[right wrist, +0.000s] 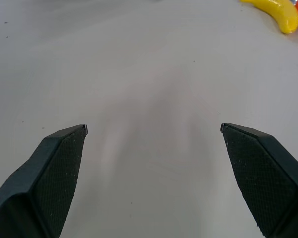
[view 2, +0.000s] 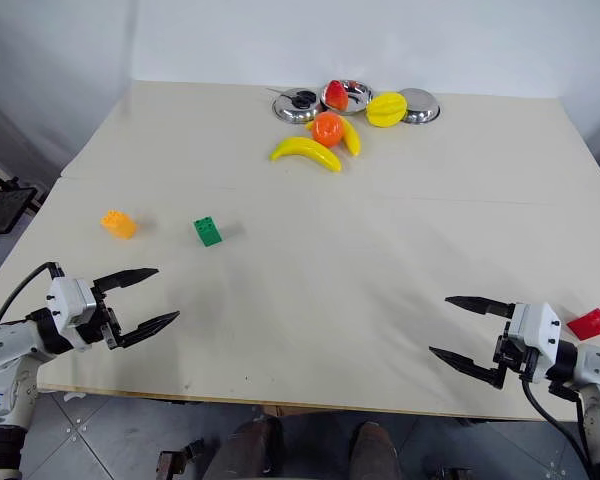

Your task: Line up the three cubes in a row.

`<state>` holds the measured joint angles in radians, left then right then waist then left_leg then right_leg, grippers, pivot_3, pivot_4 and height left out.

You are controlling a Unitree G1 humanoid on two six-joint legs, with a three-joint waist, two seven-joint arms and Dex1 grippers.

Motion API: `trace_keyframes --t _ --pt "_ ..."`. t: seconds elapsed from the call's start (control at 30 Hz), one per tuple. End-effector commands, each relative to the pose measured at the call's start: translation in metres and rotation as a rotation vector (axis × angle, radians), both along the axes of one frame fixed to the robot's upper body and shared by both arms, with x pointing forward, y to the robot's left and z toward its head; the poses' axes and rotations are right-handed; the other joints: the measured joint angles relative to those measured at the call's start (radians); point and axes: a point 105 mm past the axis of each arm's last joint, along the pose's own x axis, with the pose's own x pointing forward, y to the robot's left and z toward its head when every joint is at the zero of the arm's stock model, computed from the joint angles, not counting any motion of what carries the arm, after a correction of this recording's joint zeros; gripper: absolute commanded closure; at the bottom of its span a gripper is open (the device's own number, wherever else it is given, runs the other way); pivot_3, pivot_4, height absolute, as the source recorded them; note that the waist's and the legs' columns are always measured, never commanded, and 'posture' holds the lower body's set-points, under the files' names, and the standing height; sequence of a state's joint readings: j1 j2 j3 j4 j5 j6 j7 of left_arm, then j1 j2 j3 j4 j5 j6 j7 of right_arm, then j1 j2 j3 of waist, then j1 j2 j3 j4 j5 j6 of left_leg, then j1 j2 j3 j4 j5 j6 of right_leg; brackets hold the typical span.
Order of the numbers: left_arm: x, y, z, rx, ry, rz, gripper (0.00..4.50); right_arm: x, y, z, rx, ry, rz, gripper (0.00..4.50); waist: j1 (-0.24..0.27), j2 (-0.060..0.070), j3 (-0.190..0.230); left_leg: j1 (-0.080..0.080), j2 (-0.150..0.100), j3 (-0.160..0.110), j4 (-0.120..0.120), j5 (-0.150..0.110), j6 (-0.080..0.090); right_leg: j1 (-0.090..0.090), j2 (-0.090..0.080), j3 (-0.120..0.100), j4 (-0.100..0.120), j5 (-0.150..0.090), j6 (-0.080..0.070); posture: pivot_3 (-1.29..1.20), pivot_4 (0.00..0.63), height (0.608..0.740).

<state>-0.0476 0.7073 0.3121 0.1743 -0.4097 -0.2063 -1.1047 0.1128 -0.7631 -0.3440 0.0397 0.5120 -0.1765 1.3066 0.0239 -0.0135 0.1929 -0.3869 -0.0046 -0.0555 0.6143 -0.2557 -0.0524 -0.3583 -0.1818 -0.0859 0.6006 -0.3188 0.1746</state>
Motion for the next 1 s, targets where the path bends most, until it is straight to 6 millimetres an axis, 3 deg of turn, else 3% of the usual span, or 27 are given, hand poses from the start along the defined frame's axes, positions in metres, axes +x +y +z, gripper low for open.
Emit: trace_keyframes --t 0.03,0.2,0.37,0.47,0.57,0.7,0.83,1.0 --pt "-0.002 -0.004 0.004 -0.020 -0.010 -0.009 0.05 0.001 0.000 0.011 0.034 -0.066 -0.047 0.00 0.000 0.000 0.000 0.000 0.000 0.000 0.000 0.000 0.000 0.000 0.000 0.000 0.000 0.000 0.000 0.00 0.150 0.740" --pt "-0.002 -0.031 0.013 -0.155 0.012 -0.092 0.05 0.001 -0.012 0.026 0.141 -0.141 -0.226 0.00 0.004 0.000 0.000 0.000 0.000 0.000 0.000 0.000 0.000 0.000 0.000 0.001 0.002 0.000 0.000 0.00 0.150 0.740" --pt "-0.007 -0.078 0.018 -0.244 0.101 -0.288 0.05 -0.022 -0.065 0.037 0.306 -0.268 -0.674 0.00 0.013 0.000 0.000 0.000 0.000 0.000 0.001 0.000 -0.001 0.001 0.000 0.001 0.002 0.000 0.000 0.00 0.150 0.740" --pt "-0.003 -0.094 0.017 -0.256 0.104 -0.325 0.05 -0.043 -0.093 0.031 0.331 -0.317 -0.912 0.00 0.012 0.001 0.000 0.001 0.000 0.001 0.001 -0.001 -0.001 0.000 0.000 0.003 0.001 0.000 0.000 0.00 0.150 0.740" --pt "0.002 -0.099 0.014 -0.257 0.114 -0.336 0.05 -0.056 -0.107 0.021 0.346 -0.323 -1.063 0.00 0.002 0.002 -0.001 0.002 0.000 0.002 0.001 -0.001 -0.001 0.000 0.001 0.004 0.000 0.000 0.000 0.00 0.150 0.740" --pt "0.015 -0.102 0.012 -0.262 0.116 -0.332 0.05 -0.061 -0.109 0.005 0.319 -0.285 -1.147 0.00 -0.006 0.003 -0.001 0.004 0.001 0.006 0.000 -0.001 -0.001 -0.001 0.002 0.009 0.001 0.000 0.000 0.00 0.150 0.740" --pt "0.022 -0.105 0.011 -0.259 0.121 -0.349 0.05 -0.047 -0.108 0.000 0.283 -0.215 -1.184 0.00 -0.003 0.004 -0.001 0.004 0.001 0.006 0.000 -0.001 0.000 -0.001 0.002 0.009 0.001 0.000 0.000 0.00 0.150 0.740" --pt "0.021 -0.103 0.013 -0.250 0.116 -0.371 0.05 -0.028 -0.096 0.025 0.309 -0.241 -1.087 0.00 -0.002 0.004 -0.001 0.004 0.001 0.008 0.000 -0.002 0.000 -0.003 0.002 0.011 0.002 0.000 0.000 0.00 0.150 0.740"
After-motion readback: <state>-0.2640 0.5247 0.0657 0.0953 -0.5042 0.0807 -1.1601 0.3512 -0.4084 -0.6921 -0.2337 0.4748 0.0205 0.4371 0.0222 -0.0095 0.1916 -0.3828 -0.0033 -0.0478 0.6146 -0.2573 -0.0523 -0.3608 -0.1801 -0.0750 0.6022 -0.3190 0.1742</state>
